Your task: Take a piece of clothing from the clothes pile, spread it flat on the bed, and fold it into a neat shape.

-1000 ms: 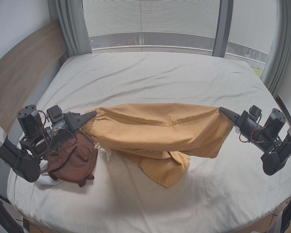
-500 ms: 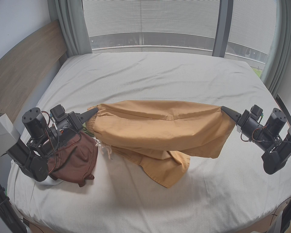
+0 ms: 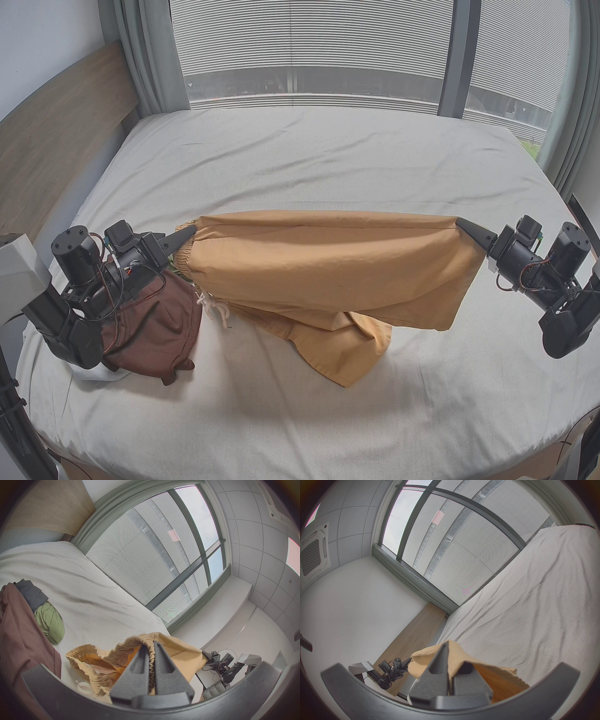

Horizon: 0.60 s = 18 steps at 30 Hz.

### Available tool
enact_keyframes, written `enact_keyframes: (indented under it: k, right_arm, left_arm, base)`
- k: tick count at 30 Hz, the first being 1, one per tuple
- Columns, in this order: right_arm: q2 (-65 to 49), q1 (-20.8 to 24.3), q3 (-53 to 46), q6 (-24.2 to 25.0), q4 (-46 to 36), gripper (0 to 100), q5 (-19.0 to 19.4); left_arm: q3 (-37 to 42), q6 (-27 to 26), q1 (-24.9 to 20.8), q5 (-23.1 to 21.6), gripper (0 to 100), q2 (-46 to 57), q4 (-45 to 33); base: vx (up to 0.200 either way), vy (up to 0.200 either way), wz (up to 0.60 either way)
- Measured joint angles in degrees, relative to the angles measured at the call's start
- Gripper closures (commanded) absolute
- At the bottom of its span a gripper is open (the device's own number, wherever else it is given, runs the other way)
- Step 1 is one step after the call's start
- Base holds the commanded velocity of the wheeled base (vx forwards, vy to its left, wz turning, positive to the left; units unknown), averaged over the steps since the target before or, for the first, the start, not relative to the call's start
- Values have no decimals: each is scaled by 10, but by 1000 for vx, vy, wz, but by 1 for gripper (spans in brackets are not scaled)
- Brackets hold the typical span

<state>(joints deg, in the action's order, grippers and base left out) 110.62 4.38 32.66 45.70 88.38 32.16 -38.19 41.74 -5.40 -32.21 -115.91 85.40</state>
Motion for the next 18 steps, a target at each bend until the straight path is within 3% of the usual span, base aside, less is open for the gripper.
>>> enact_keyframes:
  k: [18]
  right_arm:
    - [5, -4, 5, -2, 0, 100, -1]
  left_arm:
    - [-4, 1, 1, 1, 100, -4, 0]
  base:
    - [0, 0, 0]
